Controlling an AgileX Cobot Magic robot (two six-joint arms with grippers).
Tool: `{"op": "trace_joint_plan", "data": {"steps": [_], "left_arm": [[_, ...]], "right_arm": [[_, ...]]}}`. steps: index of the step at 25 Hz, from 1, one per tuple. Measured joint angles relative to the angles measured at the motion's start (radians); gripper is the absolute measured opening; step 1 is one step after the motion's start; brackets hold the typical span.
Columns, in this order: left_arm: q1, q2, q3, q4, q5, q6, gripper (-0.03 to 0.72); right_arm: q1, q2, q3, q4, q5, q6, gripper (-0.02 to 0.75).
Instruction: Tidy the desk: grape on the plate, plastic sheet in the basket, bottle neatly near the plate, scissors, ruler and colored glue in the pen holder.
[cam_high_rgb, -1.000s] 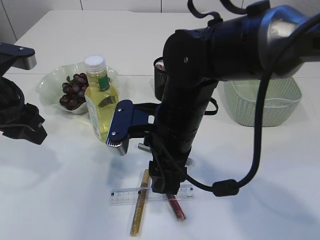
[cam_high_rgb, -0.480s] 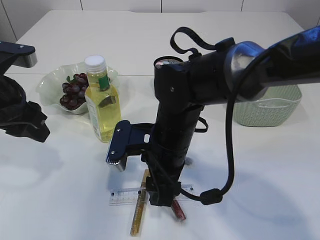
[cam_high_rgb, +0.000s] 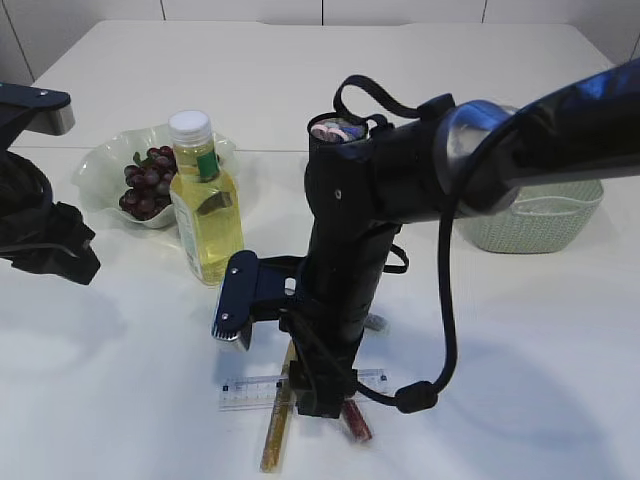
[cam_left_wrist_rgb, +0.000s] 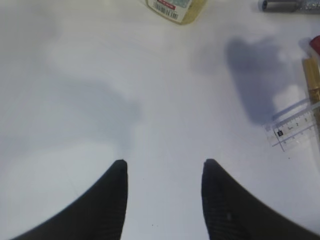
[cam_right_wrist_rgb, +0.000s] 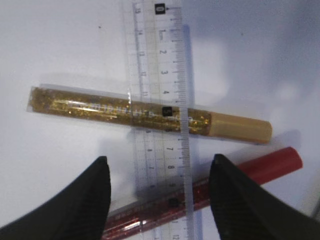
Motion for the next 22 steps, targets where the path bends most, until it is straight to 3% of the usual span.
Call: {"op": "trace_joint_plan", "data": {"steps": [22], "left_arm": [[0.0,0.0,0.0,-0.002,-0.006,0.0,0.35]], "right_arm": [[0.0,0.049,0.0,0.004,-0.013,-0.002,0.491]]}}
